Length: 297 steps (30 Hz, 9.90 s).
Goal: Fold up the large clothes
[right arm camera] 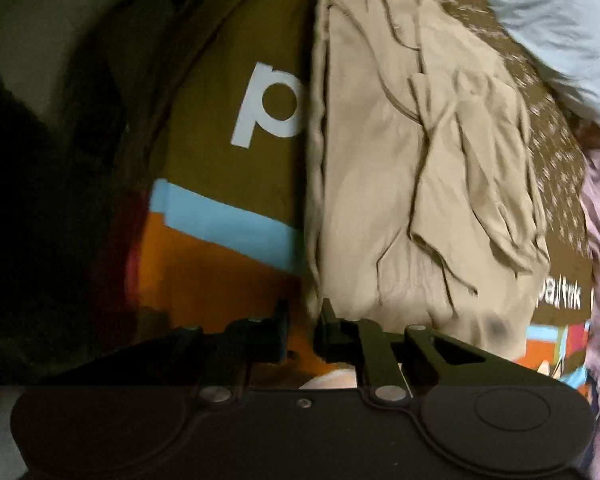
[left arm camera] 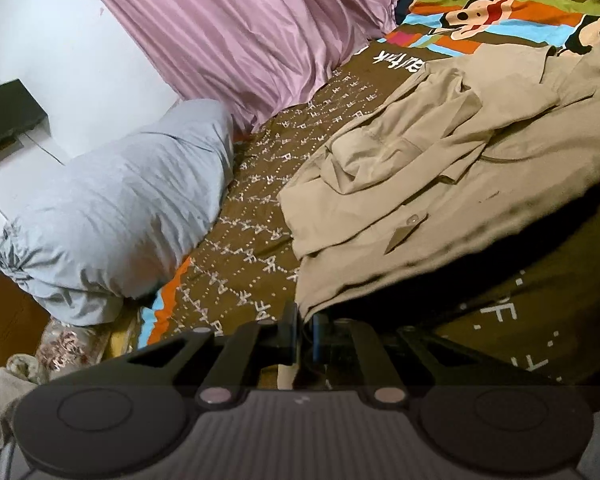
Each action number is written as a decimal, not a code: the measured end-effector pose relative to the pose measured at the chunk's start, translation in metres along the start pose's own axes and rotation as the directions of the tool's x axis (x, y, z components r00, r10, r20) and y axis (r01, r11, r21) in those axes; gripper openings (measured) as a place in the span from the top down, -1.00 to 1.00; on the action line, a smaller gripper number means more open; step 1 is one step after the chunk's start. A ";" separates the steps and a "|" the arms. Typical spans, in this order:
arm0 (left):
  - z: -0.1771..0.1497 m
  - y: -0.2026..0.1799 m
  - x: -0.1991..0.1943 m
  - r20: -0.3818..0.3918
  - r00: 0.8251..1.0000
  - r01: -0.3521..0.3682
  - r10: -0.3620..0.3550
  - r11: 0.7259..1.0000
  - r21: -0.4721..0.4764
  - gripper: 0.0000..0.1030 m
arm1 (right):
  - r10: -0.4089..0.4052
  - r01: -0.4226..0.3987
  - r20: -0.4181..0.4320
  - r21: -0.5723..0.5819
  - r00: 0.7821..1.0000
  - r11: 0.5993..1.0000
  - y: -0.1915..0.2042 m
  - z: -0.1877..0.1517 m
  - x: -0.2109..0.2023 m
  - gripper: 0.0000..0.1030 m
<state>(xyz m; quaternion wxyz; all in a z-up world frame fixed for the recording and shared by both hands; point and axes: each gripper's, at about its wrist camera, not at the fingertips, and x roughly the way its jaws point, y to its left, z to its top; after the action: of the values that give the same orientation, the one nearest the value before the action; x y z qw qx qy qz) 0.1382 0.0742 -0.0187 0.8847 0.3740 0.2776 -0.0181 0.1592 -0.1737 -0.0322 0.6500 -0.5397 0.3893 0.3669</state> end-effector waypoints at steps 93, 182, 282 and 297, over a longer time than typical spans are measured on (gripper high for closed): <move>-0.040 0.099 0.140 -0.163 0.935 0.104 -0.315 0.682 -0.724 0.85 | -0.429 -0.030 0.074 0.994 0.900 0.108 -0.074 -0.130 0.025 0.88; -0.041 0.039 0.168 0.080 0.920 0.184 -0.383 0.241 -0.953 -1.00 | -0.515 0.259 0.002 0.863 0.857 0.435 -0.198 0.122 0.174 -0.88; 0.228 -0.229 0.013 0.145 0.784 0.610 -0.603 0.792 -0.009 0.96 | -0.466 -0.474 0.336 0.853 0.819 -0.217 -0.132 -0.176 0.078 0.79; 0.246 -0.265 0.022 0.204 0.692 0.708 -0.693 0.706 0.000 0.95 | -0.494 -0.313 0.167 0.921 0.853 -0.230 -0.121 -0.205 0.061 0.86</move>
<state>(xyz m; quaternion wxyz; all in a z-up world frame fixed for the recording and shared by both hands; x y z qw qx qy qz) 0.2109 -0.2773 -0.0633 0.8470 0.2012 0.3145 -0.3783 0.2716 -0.3908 -0.0607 0.9177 0.2665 0.2944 -0.0095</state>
